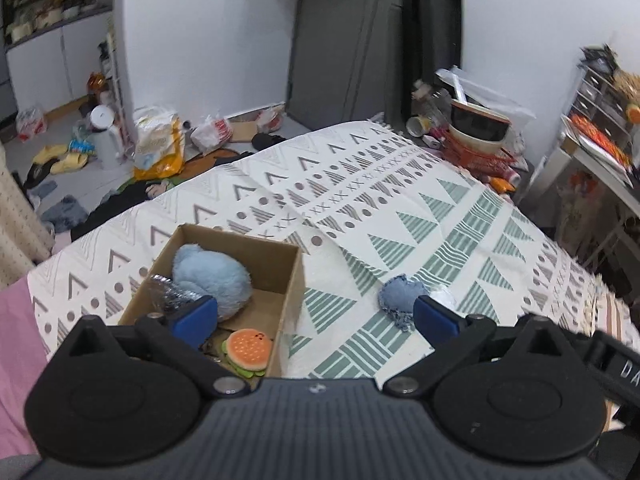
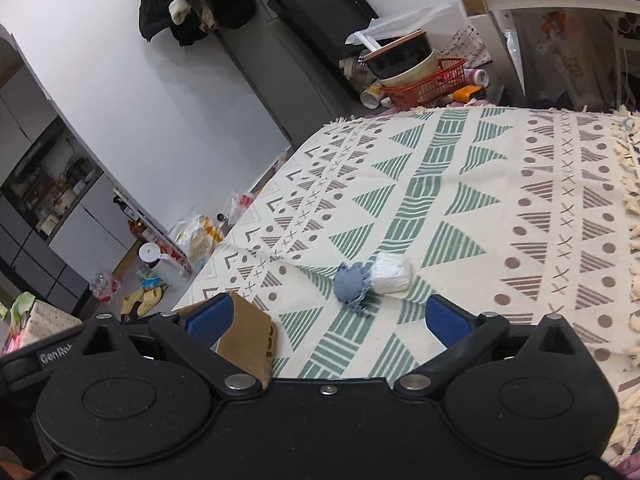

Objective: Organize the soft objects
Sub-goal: 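Move both tools to the blue denim heart and white wrapped item, then grasp the blue denim heart with the left gripper while the right gripper grasps the white wrapped item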

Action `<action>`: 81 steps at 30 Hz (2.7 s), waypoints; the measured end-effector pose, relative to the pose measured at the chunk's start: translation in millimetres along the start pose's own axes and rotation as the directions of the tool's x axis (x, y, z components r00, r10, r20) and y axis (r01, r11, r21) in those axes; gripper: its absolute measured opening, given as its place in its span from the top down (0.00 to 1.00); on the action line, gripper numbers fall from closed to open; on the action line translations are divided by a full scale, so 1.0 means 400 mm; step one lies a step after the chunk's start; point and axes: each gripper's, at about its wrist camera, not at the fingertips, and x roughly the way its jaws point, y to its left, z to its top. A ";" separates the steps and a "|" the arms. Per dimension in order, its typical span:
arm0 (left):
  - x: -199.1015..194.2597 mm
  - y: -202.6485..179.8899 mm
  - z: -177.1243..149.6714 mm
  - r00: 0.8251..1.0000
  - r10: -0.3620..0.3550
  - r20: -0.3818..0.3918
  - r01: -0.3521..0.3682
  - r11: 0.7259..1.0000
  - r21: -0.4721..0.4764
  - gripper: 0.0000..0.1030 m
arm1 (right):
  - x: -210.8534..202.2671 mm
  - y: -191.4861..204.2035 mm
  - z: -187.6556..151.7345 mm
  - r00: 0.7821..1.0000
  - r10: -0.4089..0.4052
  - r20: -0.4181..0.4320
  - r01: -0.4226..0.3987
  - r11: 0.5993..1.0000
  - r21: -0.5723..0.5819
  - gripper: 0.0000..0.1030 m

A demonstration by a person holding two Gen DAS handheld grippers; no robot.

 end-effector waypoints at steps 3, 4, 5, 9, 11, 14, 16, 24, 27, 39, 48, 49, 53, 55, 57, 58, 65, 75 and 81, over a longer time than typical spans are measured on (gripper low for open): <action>-0.009 -0.035 -0.010 1.000 -0.024 0.013 0.023 0.999 0.035 0.00 | -0.015 -0.020 0.012 1.000 0.002 0.007 -0.002 1.000 0.001 0.00; -0.012 -0.042 -0.013 0.999 -0.034 0.020 0.034 0.999 0.027 0.00 | -0.021 -0.028 0.017 1.000 -0.001 0.013 0.001 1.000 0.003 0.00; -0.013 -0.050 -0.017 0.999 -0.040 0.028 0.040 0.999 0.014 0.00 | -0.025 -0.035 0.020 1.000 -0.006 0.020 0.006 1.000 0.004 0.00; -0.010 -0.087 -0.025 0.998 -0.045 0.033 0.044 0.999 0.010 0.00 | -0.036 -0.068 0.031 0.999 -0.027 0.043 0.027 1.000 0.016 0.00; -0.008 -0.107 -0.031 0.998 -0.047 0.038 0.046 0.999 0.023 0.00 | -0.041 -0.089 0.035 0.999 -0.026 0.041 0.026 0.999 0.021 0.00; -0.008 -0.127 -0.042 0.997 -0.063 0.046 0.063 0.998 0.012 0.00 | -0.049 -0.118 0.043 0.999 -0.028 0.037 0.027 0.999 0.024 0.00; -0.003 -0.138 -0.043 0.997 -0.067 0.043 0.067 0.998 -0.005 0.00 | -0.058 -0.136 0.049 0.998 -0.036 0.051 0.034 0.999 0.038 0.00; 0.015 -0.178 -0.031 0.998 -0.044 0.041 0.044 0.999 0.012 0.00 | -0.061 -0.202 0.073 0.999 -0.019 0.048 0.015 0.996 0.091 0.00; 0.036 -0.192 -0.027 0.999 -0.038 0.017 0.038 0.999 0.021 0.00 | -0.057 -0.222 0.078 0.999 -0.018 0.043 0.013 0.994 0.109 0.00; 0.147 -0.206 -0.023 0.999 -0.041 -0.035 0.042 0.999 0.023 0.00 | 0.024 -0.287 0.086 1.000 0.000 -0.019 0.004 0.974 0.227 0.00; 0.269 -0.178 -0.011 0.987 -0.129 -0.097 0.122 0.990 -0.071 0.01 | 0.125 -0.276 0.096 0.999 -0.001 -0.042 0.011 0.972 0.235 0.00; 0.287 -0.176 -0.012 0.985 -0.136 -0.106 0.129 0.989 -0.075 0.01 | 0.136 -0.275 0.096 0.999 -0.002 -0.044 0.012 0.972 0.236 0.00; 0.347 -0.172 -0.012 0.983 -0.126 -0.133 0.116 0.990 -0.079 0.03 | 0.171 -0.277 0.101 0.999 -0.006 -0.038 0.015 0.968 0.249 0.01; 0.376 -0.167 -0.011 0.981 -0.136 -0.139 0.123 0.988 -0.096 0.03 | 0.188 -0.282 0.104 0.999 -0.007 -0.032 0.015 0.967 0.256 0.01; 0.400 -0.168 -0.011 0.979 -0.146 -0.143 0.132 0.986 -0.100 0.03 | 0.210 -0.285 0.106 0.999 -0.016 -0.037 0.025 0.966 0.258 0.02; 0.412 -0.170 -0.011 0.978 -0.149 -0.147 0.136 0.986 -0.098 0.03 | 0.222 -0.288 0.107 0.999 -0.021 -0.043 0.031 0.965 0.262 0.03; 0.489 -0.178 0.000 0.970 -0.183 -0.163 0.165 0.979 -0.119 0.03 | 0.291 -0.287 0.106 0.997 -0.027 -0.072 0.047 0.959 0.281 0.04; 0.580 -0.184 0.000 0.957 -0.176 -0.229 0.146 0.979 -0.143 0.06 | 0.380 -0.298 0.096 0.990 -0.009 -0.143 0.057 0.941 0.335 0.05; 0.635 -0.147 -0.019 0.943 -0.145 -0.299 0.079 0.972 -0.221 0.40 | 0.426 -0.303 0.076 0.981 0.011 -0.193 0.060 0.932 0.359 0.11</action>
